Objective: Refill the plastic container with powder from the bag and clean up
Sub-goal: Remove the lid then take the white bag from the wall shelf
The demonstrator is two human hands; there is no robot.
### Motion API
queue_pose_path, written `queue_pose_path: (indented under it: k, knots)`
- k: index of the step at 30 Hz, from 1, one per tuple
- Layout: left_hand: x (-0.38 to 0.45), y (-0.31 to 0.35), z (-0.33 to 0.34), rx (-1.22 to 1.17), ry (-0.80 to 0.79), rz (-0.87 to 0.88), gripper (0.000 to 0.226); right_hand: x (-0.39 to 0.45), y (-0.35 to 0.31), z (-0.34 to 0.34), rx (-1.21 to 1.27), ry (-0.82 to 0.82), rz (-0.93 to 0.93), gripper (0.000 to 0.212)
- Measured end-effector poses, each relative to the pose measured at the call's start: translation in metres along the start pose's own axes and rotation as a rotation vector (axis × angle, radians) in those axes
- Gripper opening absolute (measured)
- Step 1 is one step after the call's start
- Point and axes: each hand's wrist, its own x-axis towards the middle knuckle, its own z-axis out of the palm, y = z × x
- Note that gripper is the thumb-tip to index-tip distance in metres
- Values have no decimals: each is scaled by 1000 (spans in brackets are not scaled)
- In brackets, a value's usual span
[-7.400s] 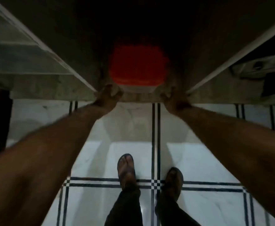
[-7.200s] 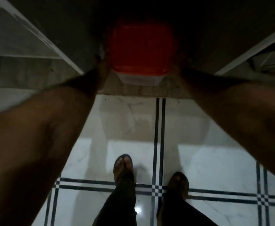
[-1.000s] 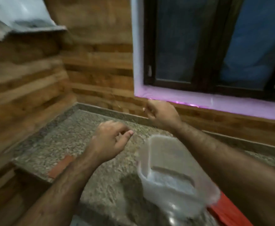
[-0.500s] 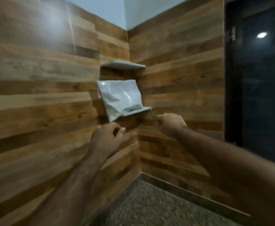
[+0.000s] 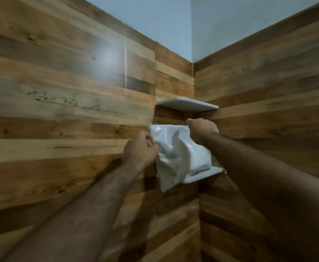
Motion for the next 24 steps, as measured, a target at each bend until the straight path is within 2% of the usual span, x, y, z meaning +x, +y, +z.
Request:
queue_pose_path:
  k: [2, 4, 8, 11, 13, 14, 18, 24]
  knots:
    - [32, -5, 8, -34, 9, -66, 54, 34, -6, 8, -17, -47, -27, 47]
    - [59, -9, 16, -84, -16, -123, 67, 63, -9, 18, -44, -129, -56, 39]
    - [98, -12, 29, -66, -89, -95, 58, 100, -3, 40, -60, -345, -62, 29]
    - [113, -10, 40, 36, -119, -42, 53, 112, 12, 53, 41, -318, -62, 22]
    - [114, -5, 45, 105, -115, 20, 37, 115, 22, 58, 83, -296, -75, 20]
    - [113, -2, 46, 134, -106, 55, 36, 114, 28, 57, 99, -296, -79, 20]
    - [93, 17, 43, 208, -34, 194, 38, 106, 42, 36, 157, -228, -53, 21]
    - [44, 53, 28, 205, 21, 357, 44, 58, 52, -22, 65, -114, -11, 23]
